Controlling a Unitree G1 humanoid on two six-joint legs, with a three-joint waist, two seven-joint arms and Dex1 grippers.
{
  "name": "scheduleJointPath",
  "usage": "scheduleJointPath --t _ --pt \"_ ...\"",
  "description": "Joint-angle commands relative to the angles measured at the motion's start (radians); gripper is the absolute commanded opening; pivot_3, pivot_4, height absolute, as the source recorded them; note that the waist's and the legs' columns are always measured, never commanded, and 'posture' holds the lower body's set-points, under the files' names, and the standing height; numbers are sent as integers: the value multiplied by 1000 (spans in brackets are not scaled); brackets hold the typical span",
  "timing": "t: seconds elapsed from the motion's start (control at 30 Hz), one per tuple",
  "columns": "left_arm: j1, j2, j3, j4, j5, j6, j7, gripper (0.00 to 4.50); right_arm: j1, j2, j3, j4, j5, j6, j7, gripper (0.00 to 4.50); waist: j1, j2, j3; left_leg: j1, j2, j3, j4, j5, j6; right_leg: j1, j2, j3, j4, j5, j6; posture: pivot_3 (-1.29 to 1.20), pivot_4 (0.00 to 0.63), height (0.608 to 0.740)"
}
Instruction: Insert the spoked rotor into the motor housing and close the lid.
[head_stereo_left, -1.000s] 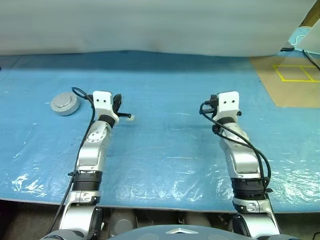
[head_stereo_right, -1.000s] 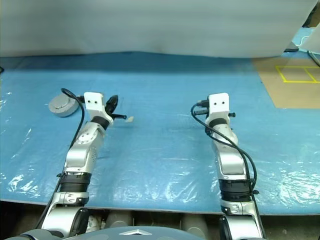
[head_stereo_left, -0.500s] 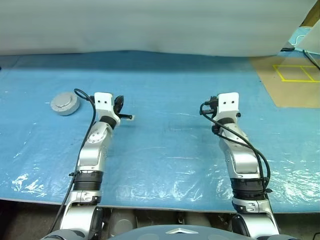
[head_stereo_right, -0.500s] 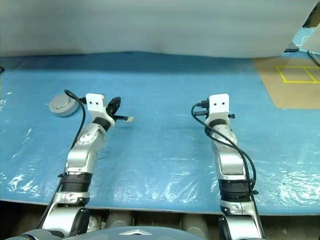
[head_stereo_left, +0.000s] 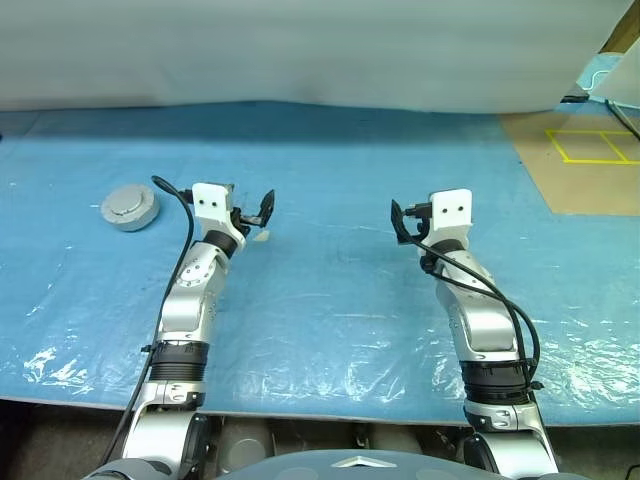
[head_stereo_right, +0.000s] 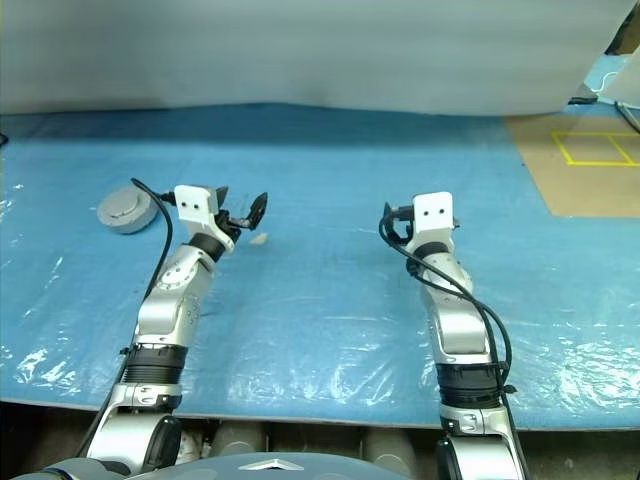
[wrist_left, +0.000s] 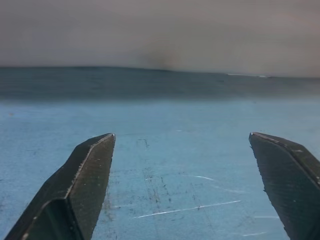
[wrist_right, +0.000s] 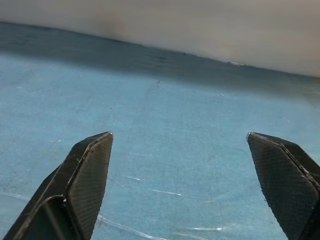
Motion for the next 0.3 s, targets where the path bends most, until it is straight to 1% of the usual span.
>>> scheduleJointPath --t 0.03,0.1,0.3 --pt "-32 5 1 15 35 -36 40 4438 -10 -16 23 -35 -13 7 18 4441 0 0 0 0 0 0 0 0 0 0 0 0 0 0 0 0 150 740" --pt "-37 15 -9 35 61 -50 48 4438 -7 -18 39 -37 -20 22 25 4441 0 0 0 0 0 0 0 0 0 0 0 0 0 0 0 0 150 740" --pt "-29 14 -25 43 76 -74 36 4438 -10 -16 38 -36 -25 31 13 4441 1 0 0 0 0 0 0 0 0 0 0 0 0 0 0 0 150 740"
